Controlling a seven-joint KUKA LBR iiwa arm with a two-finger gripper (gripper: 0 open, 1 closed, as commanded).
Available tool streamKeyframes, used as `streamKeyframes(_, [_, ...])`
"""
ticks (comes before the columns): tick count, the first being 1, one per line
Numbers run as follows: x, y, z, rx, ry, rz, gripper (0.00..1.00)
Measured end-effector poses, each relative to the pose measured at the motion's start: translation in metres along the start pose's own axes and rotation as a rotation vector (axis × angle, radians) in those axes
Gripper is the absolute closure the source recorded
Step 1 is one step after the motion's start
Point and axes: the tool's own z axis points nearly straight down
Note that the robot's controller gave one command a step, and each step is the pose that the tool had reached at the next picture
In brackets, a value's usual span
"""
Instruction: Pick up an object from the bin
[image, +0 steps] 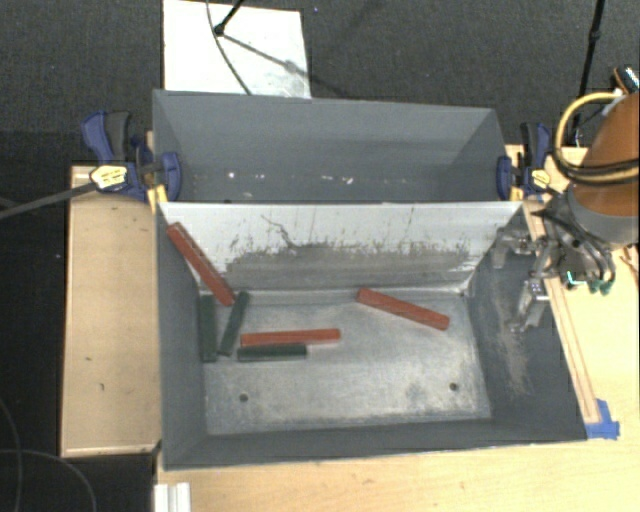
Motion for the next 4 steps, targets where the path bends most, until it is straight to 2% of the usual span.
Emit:
streamKeyframes(1, [-0.004,0.062,0.135,-0.001,-0.001,-0.301,0.0])
streamKeyframes(2, [-0.005,0.06,0.132,0.002,-0.006,-0.303,1.0])
streamKeyframes(3, [-0.01,0.054,0.061,0.005,-0.015,-0.307,1.0])
streamKeyframes(4, [-0.008,0.054,0.066,0.002,-0.007,-0.31,0.0])
